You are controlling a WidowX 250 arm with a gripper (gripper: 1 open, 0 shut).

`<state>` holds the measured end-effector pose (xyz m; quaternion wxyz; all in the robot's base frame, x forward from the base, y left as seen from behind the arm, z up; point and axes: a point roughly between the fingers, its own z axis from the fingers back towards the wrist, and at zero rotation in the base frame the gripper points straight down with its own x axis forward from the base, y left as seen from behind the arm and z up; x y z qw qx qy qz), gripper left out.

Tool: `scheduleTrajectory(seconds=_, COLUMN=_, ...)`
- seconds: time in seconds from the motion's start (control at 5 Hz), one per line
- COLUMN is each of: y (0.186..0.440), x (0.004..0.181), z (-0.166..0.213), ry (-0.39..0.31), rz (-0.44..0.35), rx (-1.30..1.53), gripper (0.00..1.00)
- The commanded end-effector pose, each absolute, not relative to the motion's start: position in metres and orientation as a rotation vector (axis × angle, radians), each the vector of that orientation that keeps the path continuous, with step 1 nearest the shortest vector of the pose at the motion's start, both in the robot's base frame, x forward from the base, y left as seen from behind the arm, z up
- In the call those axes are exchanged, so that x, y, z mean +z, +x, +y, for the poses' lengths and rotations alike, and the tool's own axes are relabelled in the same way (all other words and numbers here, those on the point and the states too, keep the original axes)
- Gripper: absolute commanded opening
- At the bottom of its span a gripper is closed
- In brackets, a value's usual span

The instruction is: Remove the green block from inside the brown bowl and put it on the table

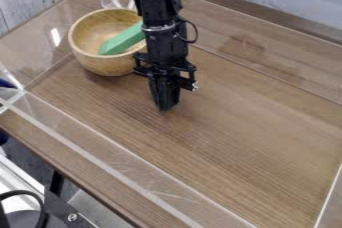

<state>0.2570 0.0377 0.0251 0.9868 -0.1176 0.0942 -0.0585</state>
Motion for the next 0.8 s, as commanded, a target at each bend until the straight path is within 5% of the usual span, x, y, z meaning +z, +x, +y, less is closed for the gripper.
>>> scheduleTrajectory(seconds=0.0, y=0.2691, x=0.0373, z=0.0418, ry=-0.215, rz=0.134, rx=-0.122, gripper=0.00)
scheduleTrajectory(seconds=0.6, y=0.2703, x=0.0396, z=0.0427, ry=-0.214, rz=0.130, rx=-0.114, gripper=0.00)
